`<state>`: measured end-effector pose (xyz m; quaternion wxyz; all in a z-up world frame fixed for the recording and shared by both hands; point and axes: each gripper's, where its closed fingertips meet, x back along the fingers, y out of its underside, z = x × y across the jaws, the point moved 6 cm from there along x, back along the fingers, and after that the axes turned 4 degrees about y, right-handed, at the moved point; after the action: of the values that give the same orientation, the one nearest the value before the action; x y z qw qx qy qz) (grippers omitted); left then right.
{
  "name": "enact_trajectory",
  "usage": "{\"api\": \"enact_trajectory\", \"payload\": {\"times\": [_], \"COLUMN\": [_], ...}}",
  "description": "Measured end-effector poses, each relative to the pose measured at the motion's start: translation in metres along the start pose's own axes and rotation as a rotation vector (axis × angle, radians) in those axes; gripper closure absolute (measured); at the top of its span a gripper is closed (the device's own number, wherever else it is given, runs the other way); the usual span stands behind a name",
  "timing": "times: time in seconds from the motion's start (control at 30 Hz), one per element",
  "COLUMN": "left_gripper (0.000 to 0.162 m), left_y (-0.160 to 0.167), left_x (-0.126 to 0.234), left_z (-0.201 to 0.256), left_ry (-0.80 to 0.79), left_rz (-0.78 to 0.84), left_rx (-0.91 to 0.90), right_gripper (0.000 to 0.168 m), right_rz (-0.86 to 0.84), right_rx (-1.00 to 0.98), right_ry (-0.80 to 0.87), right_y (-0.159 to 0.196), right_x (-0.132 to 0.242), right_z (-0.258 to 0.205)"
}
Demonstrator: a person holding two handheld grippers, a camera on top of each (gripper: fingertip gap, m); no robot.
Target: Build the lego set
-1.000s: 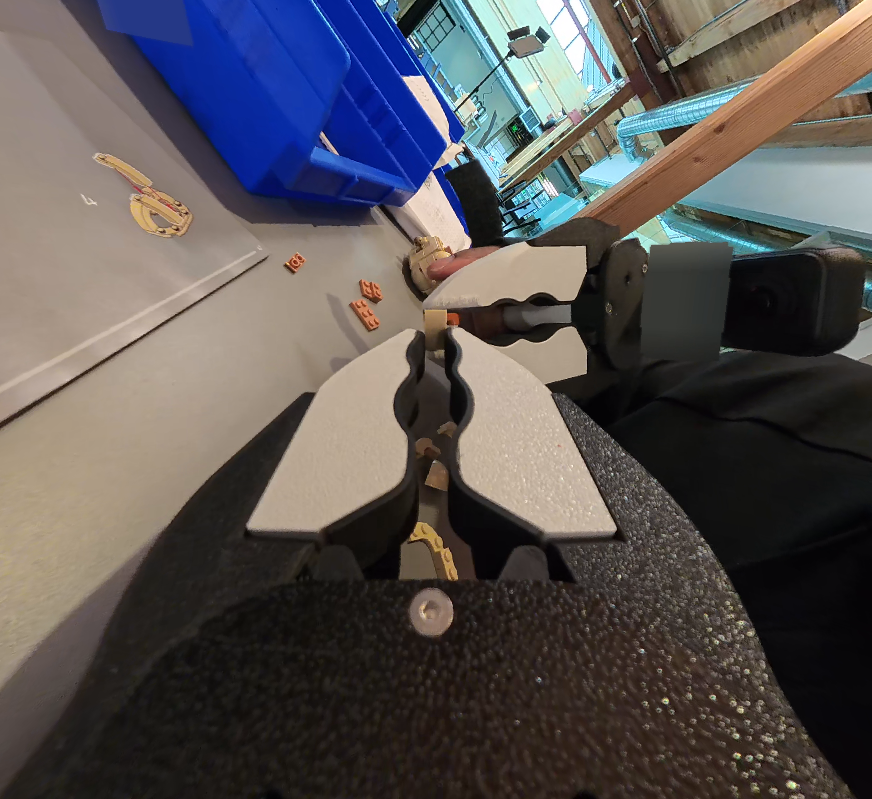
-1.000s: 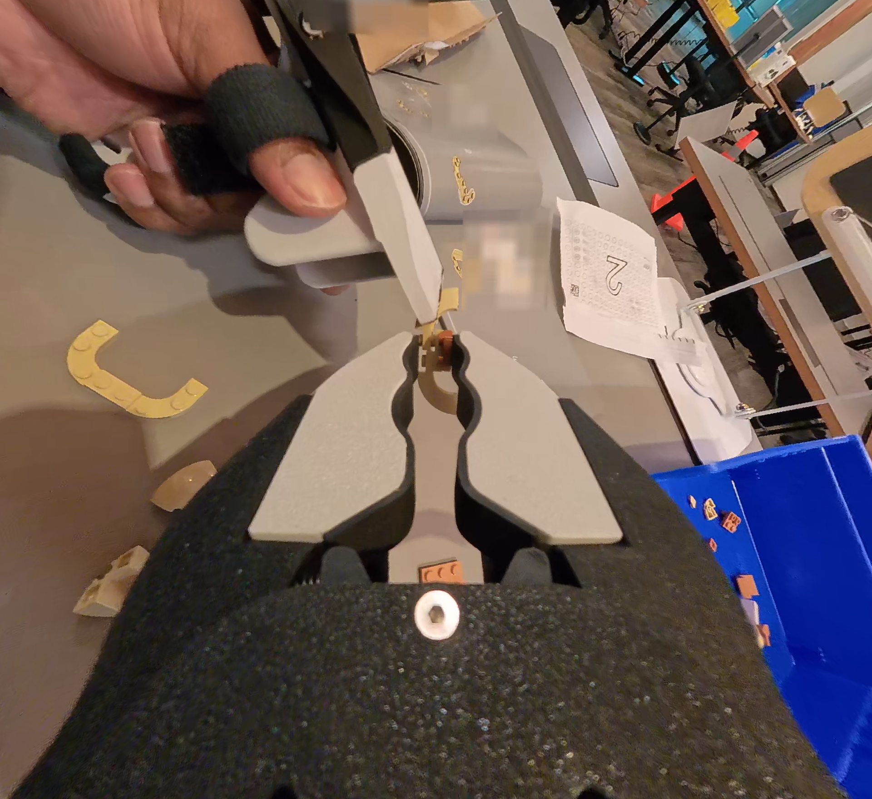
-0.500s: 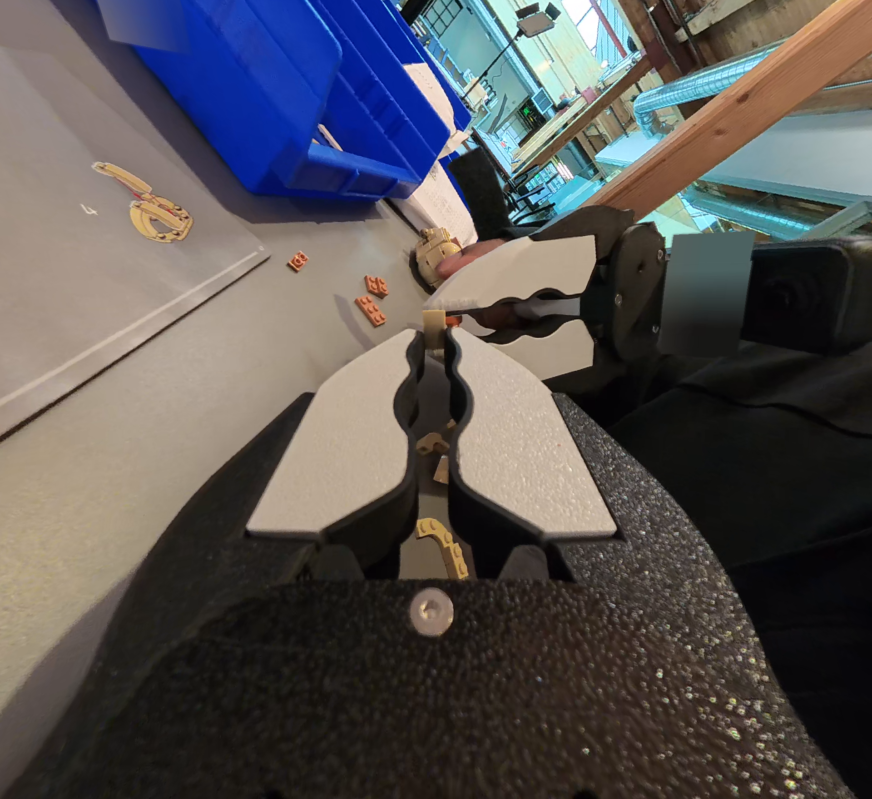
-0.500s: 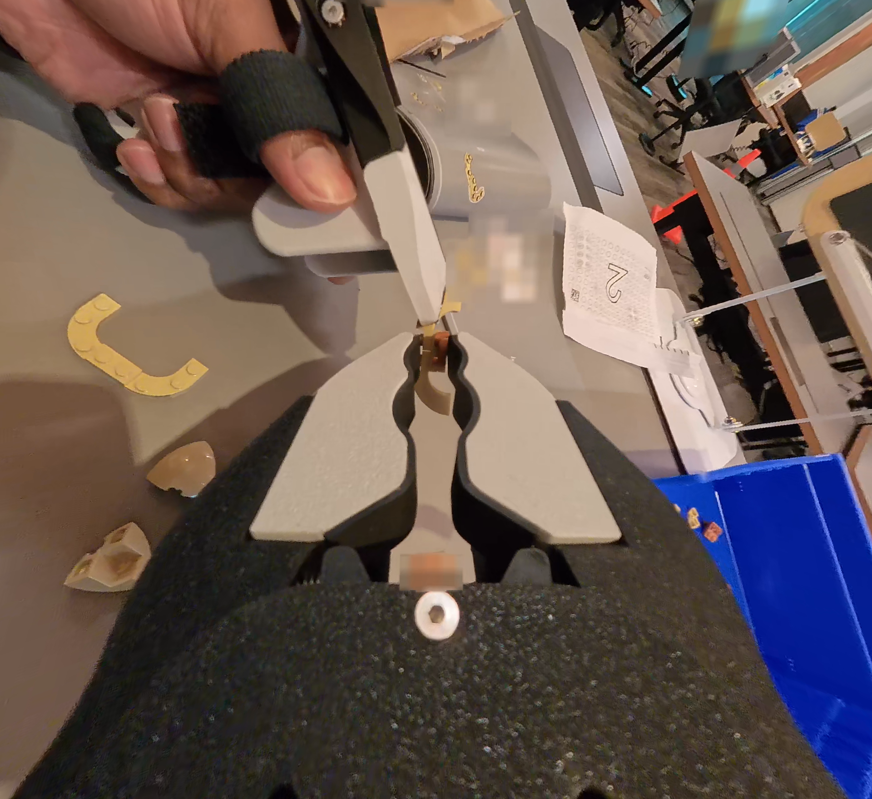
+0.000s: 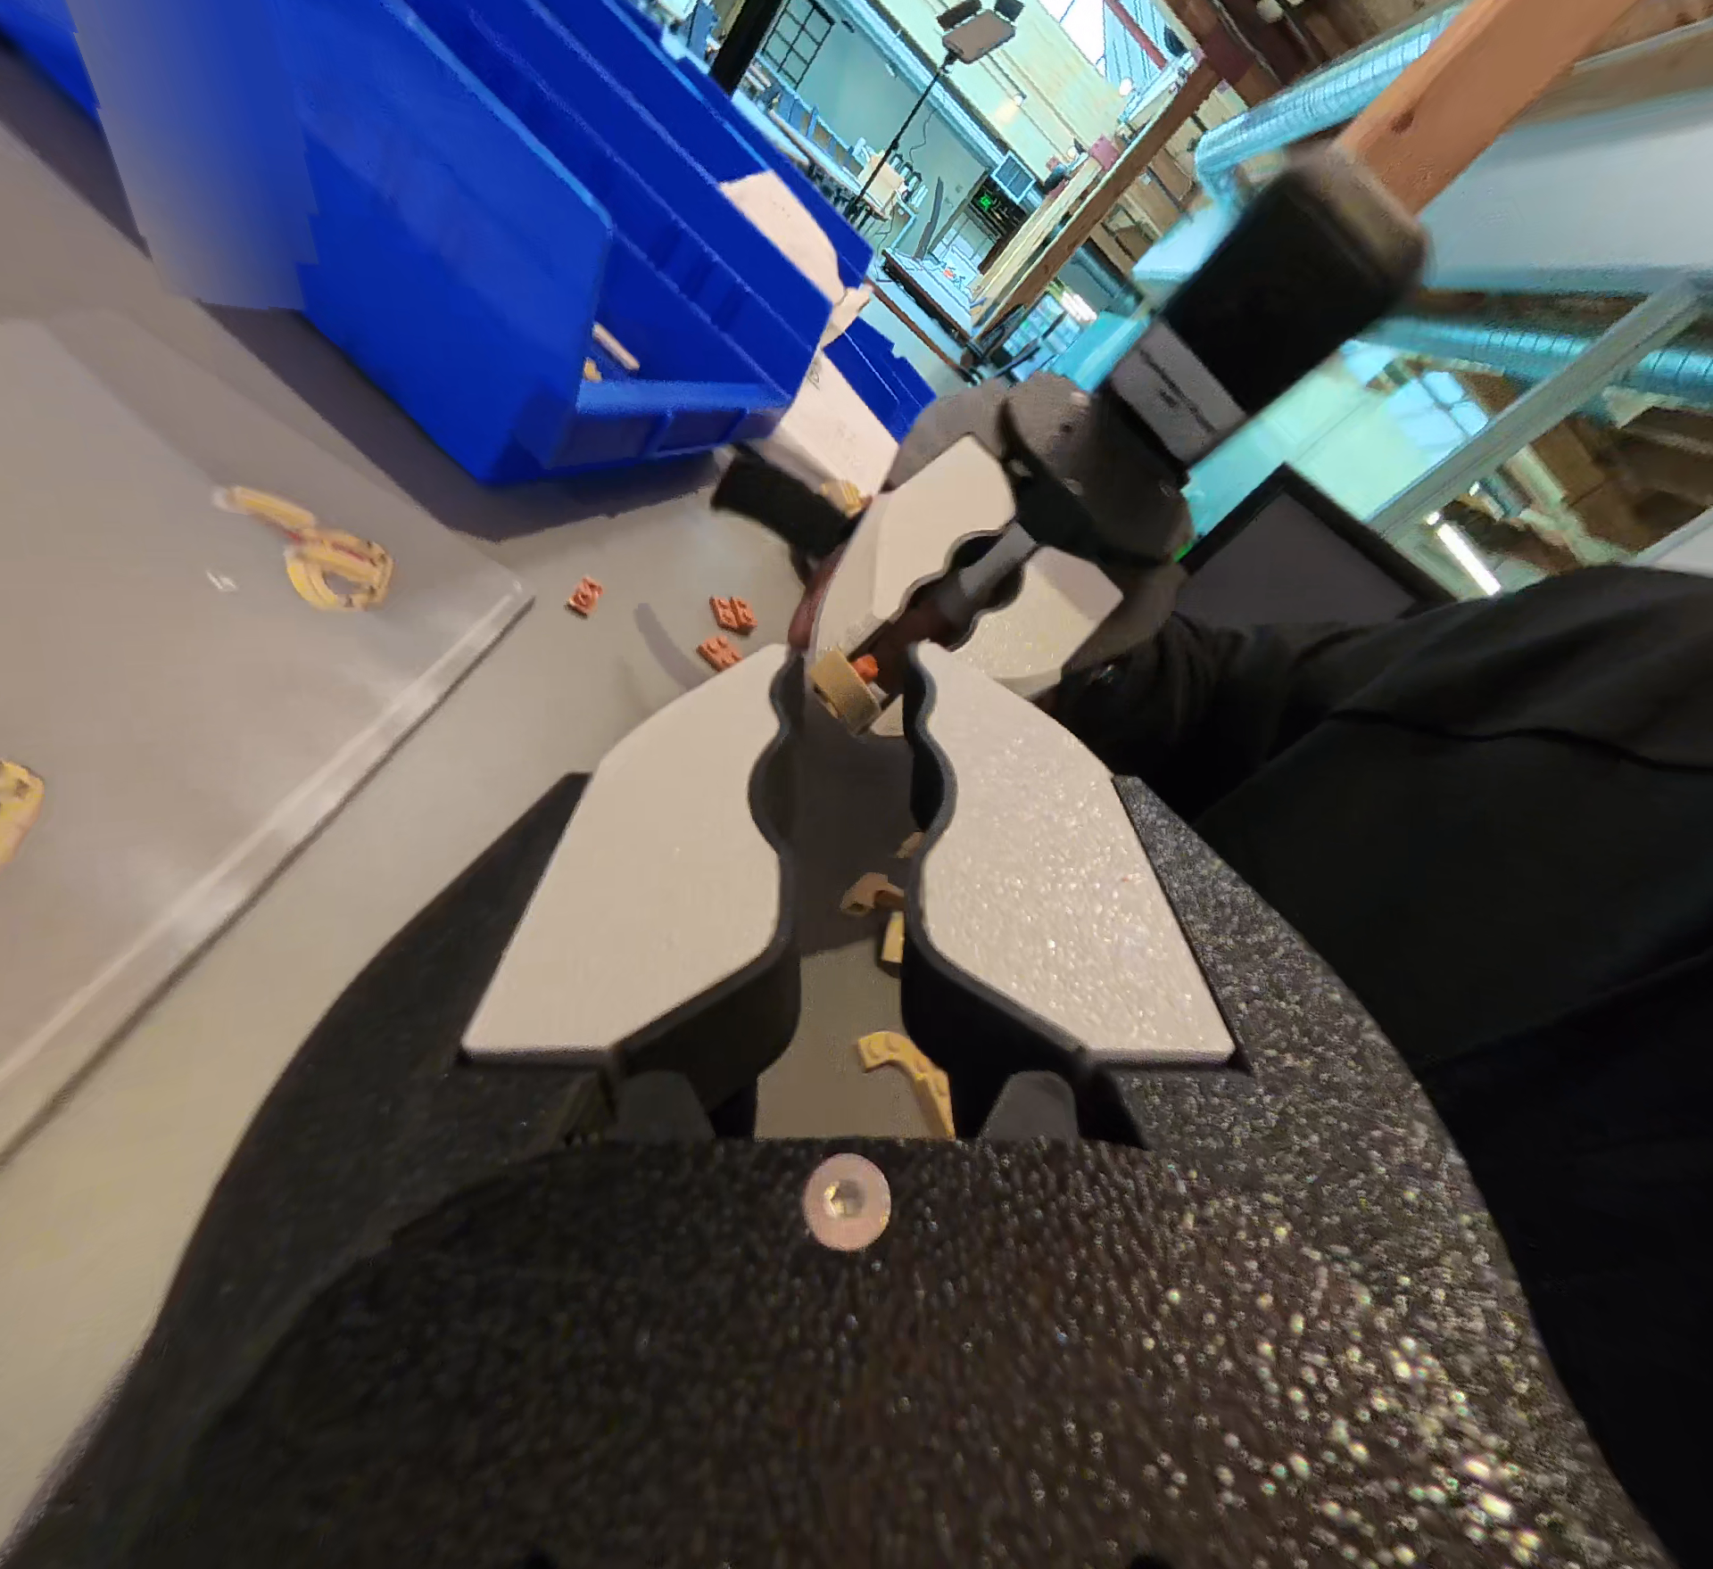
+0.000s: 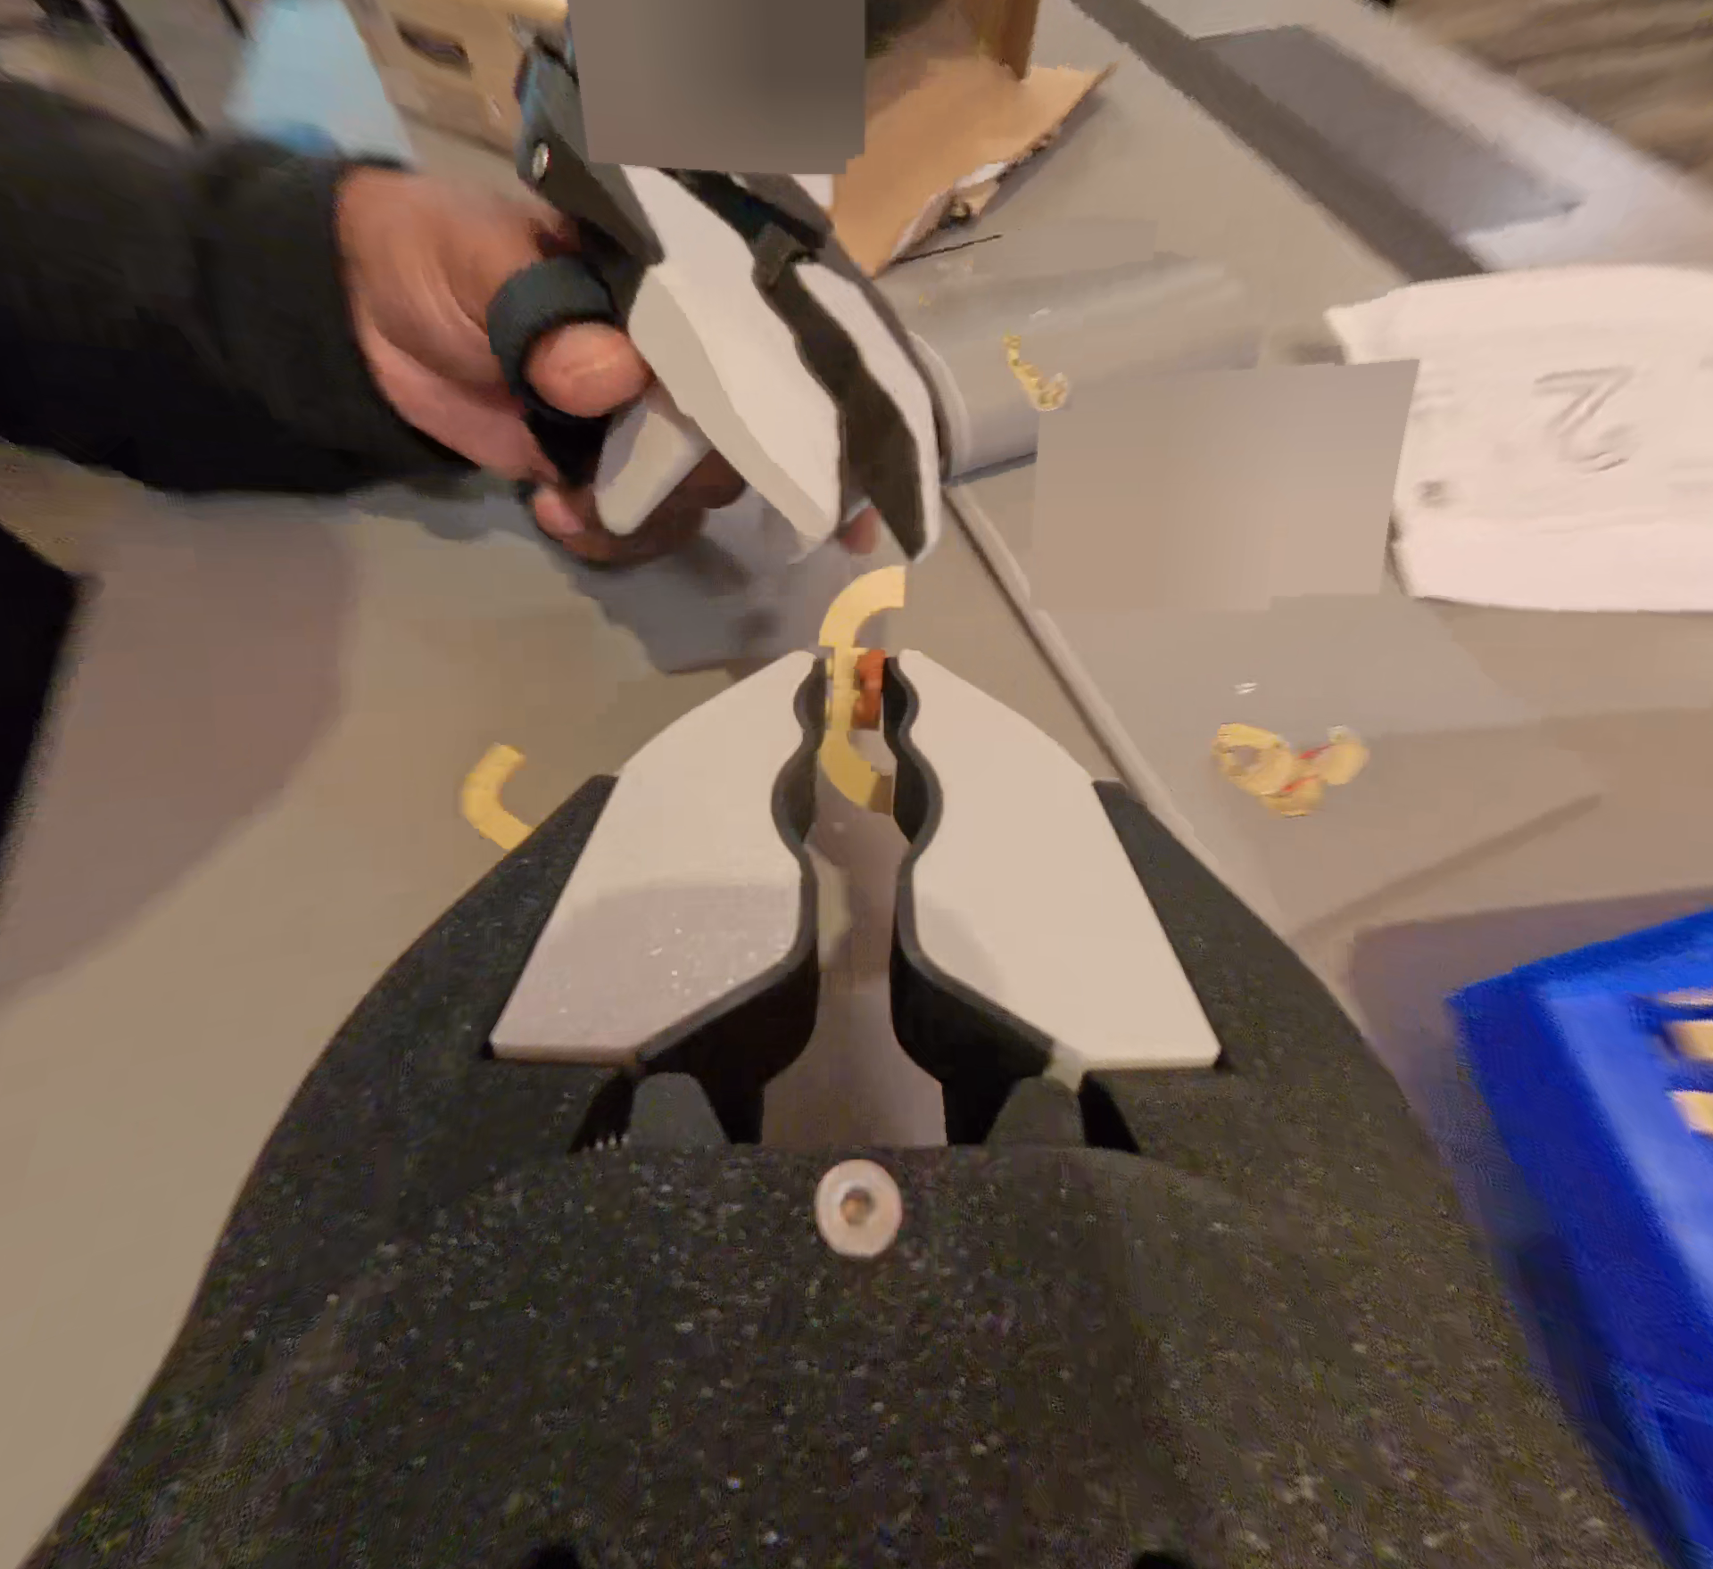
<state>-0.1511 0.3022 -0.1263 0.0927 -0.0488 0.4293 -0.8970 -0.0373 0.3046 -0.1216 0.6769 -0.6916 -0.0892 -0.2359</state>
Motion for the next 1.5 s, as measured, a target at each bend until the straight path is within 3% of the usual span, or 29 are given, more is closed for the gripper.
{"api": "enact_trajectory", "payload": {"times": [0.13, 0.27, 0.43, 0.63, 0.7, 0.8, 0.93, 1.1, 1.5], "left_gripper": [0.139, 0.131, 0.134, 0.148, 0.154, 0.154, 0.154, 0.154, 0.154], "left_y": [-0.008, 0.000, 0.020, 0.031, 0.034, 0.031, 0.025, 0.026, 0.027], "left_x": [0.004, 0.005, 0.001, -0.001, -0.002, -0.005, -0.005, 0.000, -0.002], "left_z": [0.012, 0.023, 0.032, 0.034, 0.033, 0.028, 0.016, 0.000, -0.001], "left_ry": [0.023, 0.024, 0.052, 0.079, 0.088, 0.051, -0.010, -0.034, 0.012], "left_rz": [-0.078, -0.202, -0.340, -0.374, -0.409, -0.413, -0.376, -0.319, -0.286], "left_rx": [-0.300, -0.612, -0.936, -1.058, -1.007, -0.789, -0.411, -0.162, -0.041], "right_gripper": [0.157, 0.157, 0.157, 0.157, 0.150, 0.139, 0.137, 0.140, 0.154], "right_rz": [0.046, 0.016, -0.036, -0.065, -0.063, -0.075, -0.099, -0.160, -0.093], "right_rx": [-0.240, -0.290, -0.369, -0.444, -0.477, -0.463, -0.344, -0.251, -0.247], "right_ry": [-0.251, -0.383, -0.531, -0.608, -0.585, -0.487, -0.355, -0.274, -0.251], "right_y": [0.001, 0.004, 0.007, 0.011, 0.011, 0.014, 0.016, 0.022, 0.018], "right_x": [0.004, 0.003, 0.000, -0.001, -0.002, 0.000, 0.009, 0.003, -0.004], "right_z": [0.002, -0.005, -0.017, -0.021, -0.015, -0.003, 0.006, 0.003, 0.000]}}
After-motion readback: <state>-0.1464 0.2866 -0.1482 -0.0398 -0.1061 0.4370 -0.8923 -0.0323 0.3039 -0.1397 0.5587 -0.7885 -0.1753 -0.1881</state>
